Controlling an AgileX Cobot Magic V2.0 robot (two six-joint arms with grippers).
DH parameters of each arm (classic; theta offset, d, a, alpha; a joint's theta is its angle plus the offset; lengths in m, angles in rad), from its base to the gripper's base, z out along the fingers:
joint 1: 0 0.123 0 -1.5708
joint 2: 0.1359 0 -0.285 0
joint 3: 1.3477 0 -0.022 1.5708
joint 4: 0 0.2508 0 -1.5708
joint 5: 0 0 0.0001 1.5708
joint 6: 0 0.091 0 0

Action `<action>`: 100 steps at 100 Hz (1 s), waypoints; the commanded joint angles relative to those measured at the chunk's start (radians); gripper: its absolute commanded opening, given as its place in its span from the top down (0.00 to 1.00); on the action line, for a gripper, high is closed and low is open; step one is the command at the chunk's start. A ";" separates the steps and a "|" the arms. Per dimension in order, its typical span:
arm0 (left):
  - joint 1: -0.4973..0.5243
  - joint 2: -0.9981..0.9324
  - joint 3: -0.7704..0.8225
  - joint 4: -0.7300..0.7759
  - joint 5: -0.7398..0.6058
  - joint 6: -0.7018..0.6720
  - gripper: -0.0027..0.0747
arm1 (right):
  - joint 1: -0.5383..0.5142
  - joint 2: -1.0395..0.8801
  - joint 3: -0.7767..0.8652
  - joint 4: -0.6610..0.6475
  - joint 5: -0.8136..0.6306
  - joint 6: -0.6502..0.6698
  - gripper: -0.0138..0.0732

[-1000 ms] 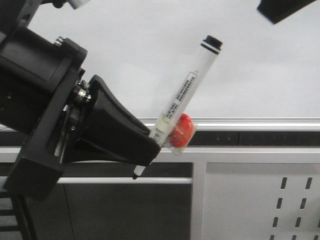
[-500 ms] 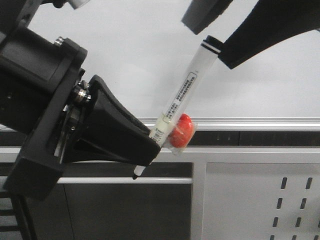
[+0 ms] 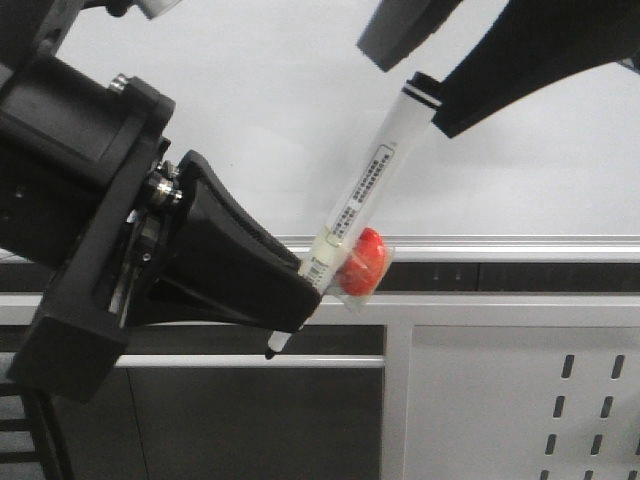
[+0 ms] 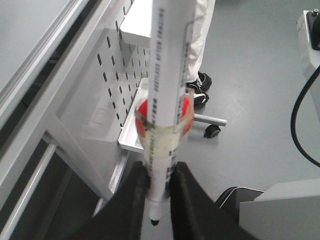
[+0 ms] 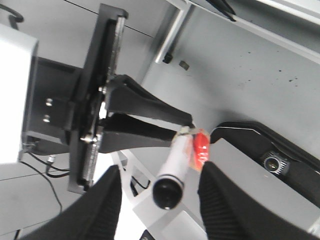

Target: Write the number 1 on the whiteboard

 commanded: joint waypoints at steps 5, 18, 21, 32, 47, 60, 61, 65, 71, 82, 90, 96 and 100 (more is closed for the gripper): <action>-0.007 -0.023 -0.022 -0.022 -0.020 -0.002 0.99 | 0.002 -0.020 -0.029 0.066 -0.004 -0.014 0.52; -0.007 -0.023 -0.022 -0.022 -0.020 -0.002 0.99 | 0.002 -0.020 -0.029 0.066 0.007 -0.014 0.52; -0.007 -0.023 -0.022 -0.022 -0.020 -0.002 0.99 | 0.002 -0.020 -0.029 0.066 0.014 -0.014 0.52; -0.007 -0.023 -0.022 -0.022 -0.020 -0.002 0.99 | 0.002 -0.020 -0.029 0.066 0.021 -0.014 0.52; -0.007 -0.023 -0.022 -0.022 -0.020 -0.002 0.99 | 0.002 -0.018 -0.029 0.066 0.021 -0.014 0.52; -0.007 -0.023 -0.024 -0.022 -0.020 -0.002 0.99 | 0.002 -0.014 -0.029 0.066 0.021 -0.014 0.52; -0.007 -0.023 -0.024 -0.022 -0.020 -0.002 0.99 | 0.002 -0.014 -0.029 0.066 0.021 -0.014 0.52; -0.007 -0.023 -0.024 -0.022 -0.020 -0.002 0.99 | 0.002 -0.007 -0.029 0.069 0.022 -0.014 0.52; -0.007 -0.023 -0.024 -0.022 -0.020 -0.002 0.99 | 0.002 0.010 -0.029 0.071 0.030 -0.014 0.52; -0.007 -0.023 -0.026 -0.022 -0.020 -0.002 0.99 | 0.002 0.042 -0.029 0.085 0.041 -0.014 0.52; -0.007 -0.023 -0.026 -0.022 -0.020 -0.002 0.99 | 0.002 0.059 -0.029 0.088 0.055 -0.014 0.52; -0.007 -0.023 -0.026 -0.022 -0.020 -0.002 0.99 | 0.002 0.062 -0.029 0.088 0.065 -0.014 0.52; -0.007 -0.023 -0.026 -0.022 -0.020 -0.002 0.99 | 0.002 0.062 -0.029 0.088 0.067 -0.014 0.53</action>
